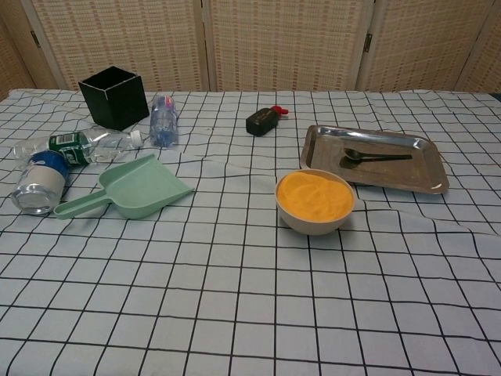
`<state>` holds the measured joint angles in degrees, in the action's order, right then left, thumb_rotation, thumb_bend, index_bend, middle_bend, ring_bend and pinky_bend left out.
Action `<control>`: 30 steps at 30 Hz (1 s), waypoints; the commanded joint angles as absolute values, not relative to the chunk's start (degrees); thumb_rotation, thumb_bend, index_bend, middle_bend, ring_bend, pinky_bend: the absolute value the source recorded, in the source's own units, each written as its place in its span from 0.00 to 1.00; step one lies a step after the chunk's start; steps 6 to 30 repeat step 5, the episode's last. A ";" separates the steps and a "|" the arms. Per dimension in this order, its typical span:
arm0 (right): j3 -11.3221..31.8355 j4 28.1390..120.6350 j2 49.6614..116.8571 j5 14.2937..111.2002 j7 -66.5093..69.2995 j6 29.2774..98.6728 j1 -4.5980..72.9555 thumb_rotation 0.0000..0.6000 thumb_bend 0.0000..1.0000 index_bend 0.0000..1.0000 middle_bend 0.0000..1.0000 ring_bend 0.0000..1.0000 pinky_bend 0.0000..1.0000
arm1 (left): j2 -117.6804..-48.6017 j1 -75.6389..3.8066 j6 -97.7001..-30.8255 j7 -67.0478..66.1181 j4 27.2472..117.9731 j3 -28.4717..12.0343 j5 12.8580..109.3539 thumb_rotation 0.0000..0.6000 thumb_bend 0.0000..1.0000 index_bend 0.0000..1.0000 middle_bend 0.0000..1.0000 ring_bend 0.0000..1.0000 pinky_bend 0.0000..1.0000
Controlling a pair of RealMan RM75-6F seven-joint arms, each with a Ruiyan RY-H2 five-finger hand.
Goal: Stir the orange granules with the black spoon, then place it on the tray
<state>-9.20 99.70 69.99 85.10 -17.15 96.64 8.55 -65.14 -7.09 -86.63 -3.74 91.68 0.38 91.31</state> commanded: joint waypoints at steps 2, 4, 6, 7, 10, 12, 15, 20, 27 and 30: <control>-7.96 101.23 68.23 85.41 -16.47 96.33 7.20 1.00 0.22 0.04 0.00 0.00 0.00 | -65.64 -6.80 -86.76 -4.62 91.34 -0.21 90.27 1.00 0.38 0.00 0.00 0.00 0.13; -6.94 101.14 68.19 84.86 -16.13 96.06 6.85 1.00 0.22 0.02 0.00 0.00 0.00 | -65.66 -6.72 -86.67 -4.75 91.48 -0.30 89.99 1.00 0.38 0.00 0.00 0.00 0.13; -6.55 101.05 68.26 84.57 -16.02 95.85 6.72 1.00 0.22 0.02 0.00 0.00 0.00 | -65.59 -6.66 -86.66 -4.62 91.53 -0.28 89.95 1.00 0.38 0.00 0.00 0.00 0.13; -6.55 101.05 68.26 84.57 -16.02 95.85 6.72 1.00 0.22 0.02 0.00 0.00 0.00 | -65.59 -6.66 -86.66 -4.62 91.53 -0.28 89.95 1.00 0.38 0.00 0.00 0.00 0.13; -6.55 101.05 68.26 84.57 -16.02 95.85 6.72 1.00 0.22 0.02 0.00 0.00 0.00 | -65.59 -6.66 -86.66 -4.62 91.53 -0.28 89.95 1.00 0.38 0.00 0.00 0.00 0.13; -6.55 101.05 68.26 84.57 -16.02 95.85 6.72 1.00 0.22 0.02 0.00 0.00 0.00 | -65.59 -6.66 -86.66 -4.62 91.53 -0.28 89.95 1.00 0.38 0.00 0.00 0.00 0.13; -6.55 101.05 68.26 84.57 -16.02 95.85 6.72 1.00 0.22 0.02 0.00 0.00 0.00 | -65.59 -6.66 -86.66 -4.62 91.53 -0.28 89.95 1.00 0.38 0.00 0.00 0.00 0.13; -6.55 101.05 68.26 84.57 -16.02 95.85 6.72 1.00 0.22 0.02 0.00 0.00 0.00 | -65.59 -6.66 -86.66 -4.62 91.53 -0.28 89.95 1.00 0.38 0.00 0.00 0.00 0.13; -6.55 101.05 68.26 84.57 -16.02 95.85 6.72 1.00 0.22 0.02 0.00 0.00 0.00 | -65.59 -6.66 -86.66 -4.62 91.53 -0.28 89.95 1.00 0.38 0.00 0.00 0.00 0.13; -6.55 101.05 68.26 84.57 -16.02 95.85 6.72 1.00 0.22 0.02 0.00 0.00 0.00 | -65.59 -6.66 -86.66 -4.62 91.53 -0.28 89.95 1.00 0.38 0.00 0.00 0.00 0.13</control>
